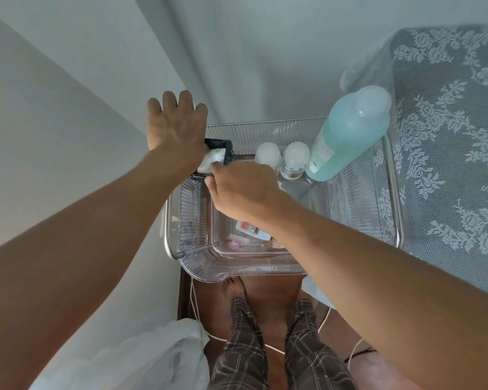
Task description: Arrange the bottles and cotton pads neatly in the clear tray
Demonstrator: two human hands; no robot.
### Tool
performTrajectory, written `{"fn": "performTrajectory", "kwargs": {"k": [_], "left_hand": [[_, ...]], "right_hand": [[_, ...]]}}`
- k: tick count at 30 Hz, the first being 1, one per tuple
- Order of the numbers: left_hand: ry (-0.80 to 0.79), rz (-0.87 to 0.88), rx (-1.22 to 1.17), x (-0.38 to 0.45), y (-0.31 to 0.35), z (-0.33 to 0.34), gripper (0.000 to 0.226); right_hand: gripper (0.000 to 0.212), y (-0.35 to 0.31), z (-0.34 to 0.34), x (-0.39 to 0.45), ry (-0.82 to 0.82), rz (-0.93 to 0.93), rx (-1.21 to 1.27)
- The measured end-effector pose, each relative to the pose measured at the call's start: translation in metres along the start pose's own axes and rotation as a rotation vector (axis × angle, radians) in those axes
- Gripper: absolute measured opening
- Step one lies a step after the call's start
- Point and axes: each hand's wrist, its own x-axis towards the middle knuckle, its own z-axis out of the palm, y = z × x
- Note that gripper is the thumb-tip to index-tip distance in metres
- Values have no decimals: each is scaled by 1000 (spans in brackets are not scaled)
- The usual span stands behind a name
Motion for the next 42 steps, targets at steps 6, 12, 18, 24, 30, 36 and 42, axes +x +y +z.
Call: {"fn": "performTrajectory", "kwargs": {"k": [6, 12, 18, 24, 30, 36, 42], "left_hand": [[-44, 24, -234, -2, -10, 12, 53], [-96, 49, -136, -1, -14, 21, 70], [-40, -29, -102, -2, -9, 20, 58], [-22, -94, -141, -8, -3, 19, 53], [47, -124, -230, -15, -6, 13, 43], [276, -200, -557, -56, -10, -3, 39], [178, 0, -830, -146, 53, 4, 29]], "right_hand": [[33, 3, 0, 0, -18, -5, 28], [41, 7, 0, -1, -62, -36, 6], [28, 13, -1, -1, -61, -70, -23], [29, 12, 3, -5, -21, -38, 6], [33, 5, -2, -15, 65, -23, -11], [18, 6, -9, -61, 263, 49, 250], [21, 53, 21, -132, -13, 260, 211]]}}
